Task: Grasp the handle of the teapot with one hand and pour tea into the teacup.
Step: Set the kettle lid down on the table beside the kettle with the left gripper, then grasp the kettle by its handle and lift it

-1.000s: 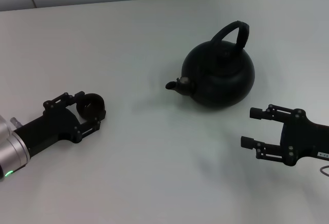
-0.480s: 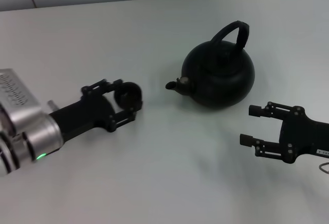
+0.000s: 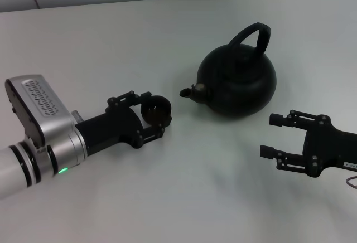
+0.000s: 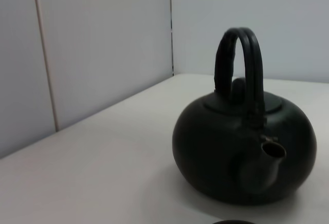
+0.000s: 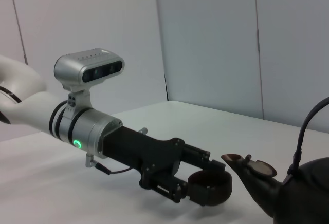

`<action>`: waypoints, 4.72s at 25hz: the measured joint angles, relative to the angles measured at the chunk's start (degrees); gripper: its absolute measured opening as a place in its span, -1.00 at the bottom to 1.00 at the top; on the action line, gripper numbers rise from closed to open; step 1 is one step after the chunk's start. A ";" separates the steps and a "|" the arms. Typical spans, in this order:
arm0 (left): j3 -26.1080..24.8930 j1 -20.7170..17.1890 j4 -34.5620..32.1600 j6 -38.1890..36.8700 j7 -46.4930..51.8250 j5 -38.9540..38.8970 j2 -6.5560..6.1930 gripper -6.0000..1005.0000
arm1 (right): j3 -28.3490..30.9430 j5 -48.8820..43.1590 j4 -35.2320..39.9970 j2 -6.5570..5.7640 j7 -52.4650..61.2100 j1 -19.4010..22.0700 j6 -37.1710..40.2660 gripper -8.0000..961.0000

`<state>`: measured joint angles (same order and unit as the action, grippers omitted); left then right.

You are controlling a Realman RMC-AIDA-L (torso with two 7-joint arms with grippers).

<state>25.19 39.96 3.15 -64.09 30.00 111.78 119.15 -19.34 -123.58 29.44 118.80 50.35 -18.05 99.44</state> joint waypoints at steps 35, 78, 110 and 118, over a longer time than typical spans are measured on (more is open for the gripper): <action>-4.82 -3.64 -2.86 -5.96 -1.90 -0.34 -0.66 0.61 | 0.01 0.15 0.00 0.04 0.28 -0.09 -0.17 0.52; 5.04 -24.27 -29.16 -31.99 15.26 2.60 -4.33 0.62 | 2.13 28.23 -17.32 0.30 -23.00 7.64 -2.91 0.46; 3.25 -24.05 -29.12 -31.71 14.58 2.38 -1.91 0.62 | -3.25 17.34 -3.15 -1.61 3.18 -10.57 -26.01 0.30; 2.53 -24.05 -29.11 -31.79 14.49 2.38 -1.53 0.62 | -6.58 17.10 -2.90 -1.92 4.25 -12.02 -28.75 0.26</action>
<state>27.73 15.91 -25.96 -95.87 44.49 114.16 117.61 -25.93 -106.48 26.55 116.88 54.60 -30.07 70.69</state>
